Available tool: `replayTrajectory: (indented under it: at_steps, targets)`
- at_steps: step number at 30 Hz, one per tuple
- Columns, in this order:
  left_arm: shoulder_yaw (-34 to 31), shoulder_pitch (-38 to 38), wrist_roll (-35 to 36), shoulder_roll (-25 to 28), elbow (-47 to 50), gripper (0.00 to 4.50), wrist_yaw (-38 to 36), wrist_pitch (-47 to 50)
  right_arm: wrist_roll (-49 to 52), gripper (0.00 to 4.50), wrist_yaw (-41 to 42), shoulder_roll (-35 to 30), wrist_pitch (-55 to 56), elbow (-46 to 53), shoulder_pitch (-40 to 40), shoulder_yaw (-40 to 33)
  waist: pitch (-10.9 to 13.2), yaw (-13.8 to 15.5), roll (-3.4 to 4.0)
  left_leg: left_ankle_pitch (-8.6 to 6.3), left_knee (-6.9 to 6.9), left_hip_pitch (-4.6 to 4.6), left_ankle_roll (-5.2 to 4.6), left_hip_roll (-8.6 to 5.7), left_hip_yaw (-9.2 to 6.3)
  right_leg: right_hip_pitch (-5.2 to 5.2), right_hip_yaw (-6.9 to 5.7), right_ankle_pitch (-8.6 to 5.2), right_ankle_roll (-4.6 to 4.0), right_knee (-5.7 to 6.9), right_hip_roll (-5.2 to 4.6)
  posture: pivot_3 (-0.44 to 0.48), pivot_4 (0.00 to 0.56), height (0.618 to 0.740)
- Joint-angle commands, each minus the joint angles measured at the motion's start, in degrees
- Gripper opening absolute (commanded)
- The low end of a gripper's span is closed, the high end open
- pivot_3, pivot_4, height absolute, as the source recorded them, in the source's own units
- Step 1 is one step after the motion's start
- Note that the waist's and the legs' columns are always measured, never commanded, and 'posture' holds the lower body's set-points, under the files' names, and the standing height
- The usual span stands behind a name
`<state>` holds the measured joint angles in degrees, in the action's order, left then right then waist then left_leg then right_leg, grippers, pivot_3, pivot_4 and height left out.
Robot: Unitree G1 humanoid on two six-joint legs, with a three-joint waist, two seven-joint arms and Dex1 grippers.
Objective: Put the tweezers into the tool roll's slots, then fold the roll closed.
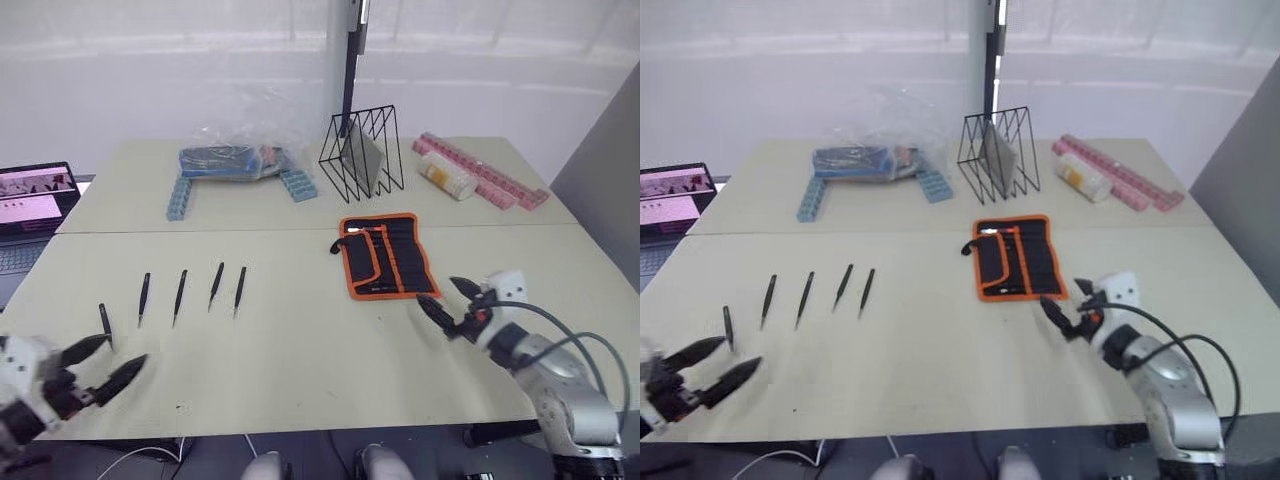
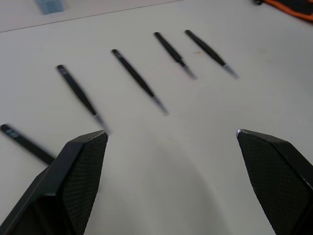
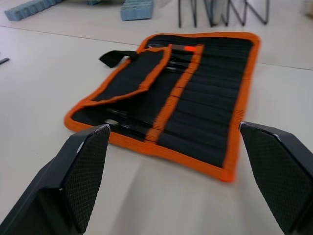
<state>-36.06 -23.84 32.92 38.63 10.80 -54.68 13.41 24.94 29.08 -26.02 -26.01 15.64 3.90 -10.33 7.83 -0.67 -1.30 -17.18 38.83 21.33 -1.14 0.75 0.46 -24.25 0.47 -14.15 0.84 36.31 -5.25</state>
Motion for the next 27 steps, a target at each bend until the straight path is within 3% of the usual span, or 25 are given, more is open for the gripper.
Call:
replayTrajectory:
  at_steps: [1,8,12,27]
  targets:
    - [5.2,1.1,2.0,-1.3,11.8,4.50,3.6,3.2,0.9,4.47,-7.3,4.5,-6.8,1.6,4.7,1.7,0.0,0.1,0.02,0.00,-0.01,-0.01,0.00,0.00,-0.01,0.01,-0.01,0.00,-0.01,-0.01,0.01,0.000,0.150,0.724]
    - [11.2,5.9,1.9,-1.6,18.7,4.50,7.0,6.4,0.5,4.47,-15.0,13.1,-13.0,-1.0,9.9,3.6,0.0,-0.1,0.03,0.03,0.02,-0.01,0.01,-0.08,0.05,0.02,-0.02,0.01,-0.01,0.08,0.19,0.000,0.150,0.724]
    - [13.6,7.7,1.3,-0.8,20.4,4.50,7.5,7.4,-1.0,4.47,-16.8,16.3,-12.6,-3.7,11.6,5.5,0.0,-0.2,0.03,0.02,0.05,-0.04,0.00,-0.10,0.15,-0.05,-0.01,0.00,0.00,0.29,0.78,0.000,0.150,0.724]
    - [13.6,7.1,1.6,-0.1,22.7,4.50,6.7,6.9,-3.4,4.47,-17.7,22.0,-8.8,-11.9,16.9,7.2,0.0,-0.2,0.03,0.03,0.13,-0.21,-0.01,-0.05,0.32,-0.03,0.00,0.00,0.00,0.45,0.93,0.000,0.150,0.724]
